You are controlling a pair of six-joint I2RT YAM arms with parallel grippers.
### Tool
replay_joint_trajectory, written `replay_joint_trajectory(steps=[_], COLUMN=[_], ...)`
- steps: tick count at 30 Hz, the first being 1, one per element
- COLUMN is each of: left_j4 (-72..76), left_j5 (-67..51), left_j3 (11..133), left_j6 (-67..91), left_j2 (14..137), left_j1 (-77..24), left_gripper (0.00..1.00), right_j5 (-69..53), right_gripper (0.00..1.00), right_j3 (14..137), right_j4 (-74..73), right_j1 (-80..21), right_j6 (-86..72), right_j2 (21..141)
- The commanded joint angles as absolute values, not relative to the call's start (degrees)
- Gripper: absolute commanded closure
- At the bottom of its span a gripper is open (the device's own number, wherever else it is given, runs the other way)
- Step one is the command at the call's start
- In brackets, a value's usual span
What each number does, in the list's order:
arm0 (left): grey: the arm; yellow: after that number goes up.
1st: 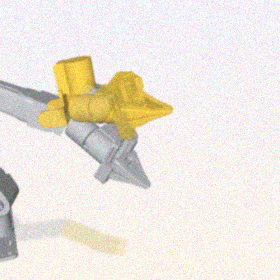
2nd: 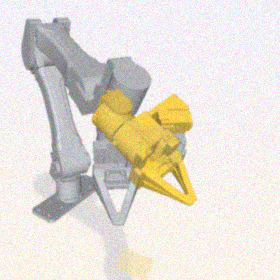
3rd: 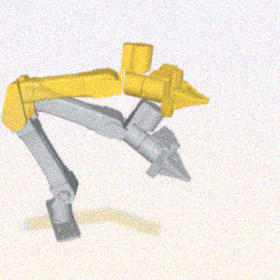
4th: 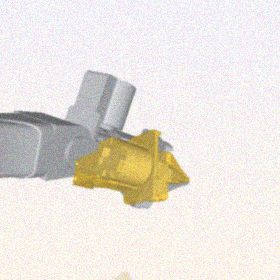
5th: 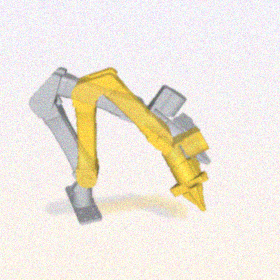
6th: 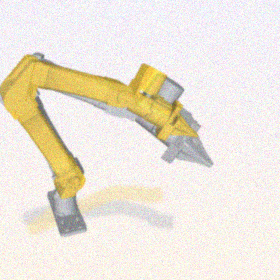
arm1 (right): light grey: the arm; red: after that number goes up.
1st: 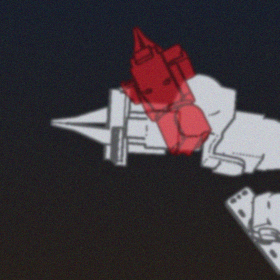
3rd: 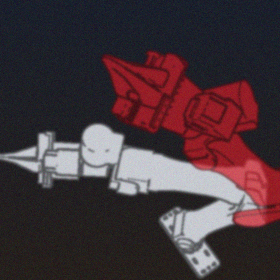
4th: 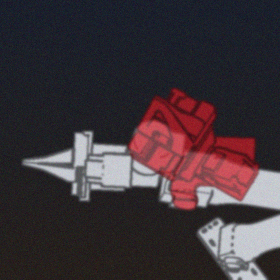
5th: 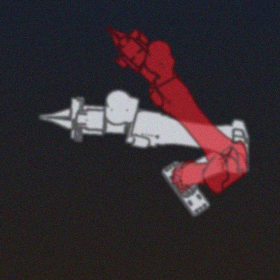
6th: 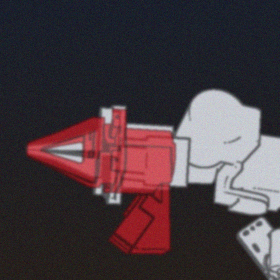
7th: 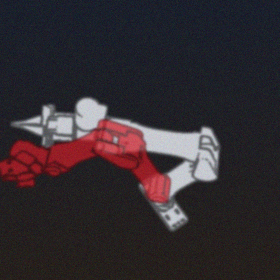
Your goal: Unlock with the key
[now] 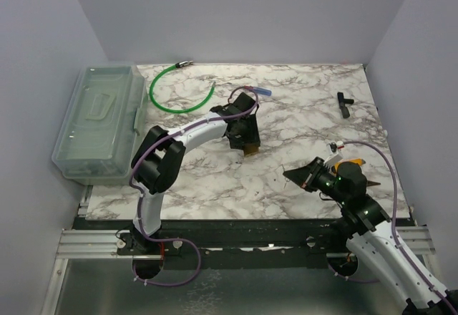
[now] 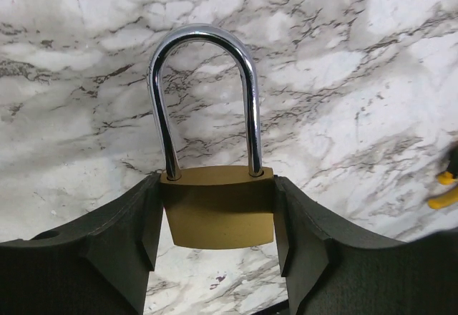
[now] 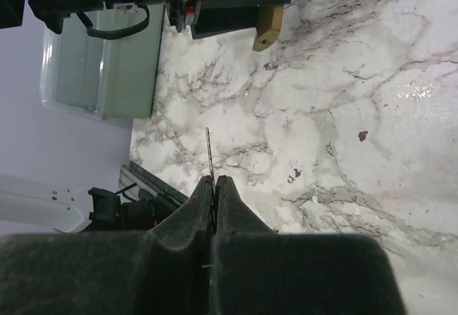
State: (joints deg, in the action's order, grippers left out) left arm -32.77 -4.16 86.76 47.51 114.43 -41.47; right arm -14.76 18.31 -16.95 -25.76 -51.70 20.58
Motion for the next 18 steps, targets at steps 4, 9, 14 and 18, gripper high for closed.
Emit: replay_joint_trajectory(steps=[4,9,14,18], left_j4=[-25.3,-24.4,-24.5,-24.4], left_j5=[-12.3,-14.7,-16.4,-16.4], left_j3=[84.6,83.9,84.8,83.2], left_j6=[47.2,48.2,47.4,47.2], left_j2=[108.0,105.1,103.4,101.2], left_j1=[-37.3,-33.6,-31.2,-28.4], left_gripper=[1.00,1.00,1.00,1.00], right_j5=[-17.4,-17.0,-16.0,-13.7], right_gripper=[0.99,1.00,1.00,0.99], right_j3=[17.2,17.4,18.9,21.3], right_j4=[-5.4,-0.6,5.9,7.5], right_j1=[-25.4,-25.5,-25.9,-28.3], right_j6=[-54.0,-54.7,-54.8,-54.2], right_j2=[27.8,33.0,40.0,45.0])
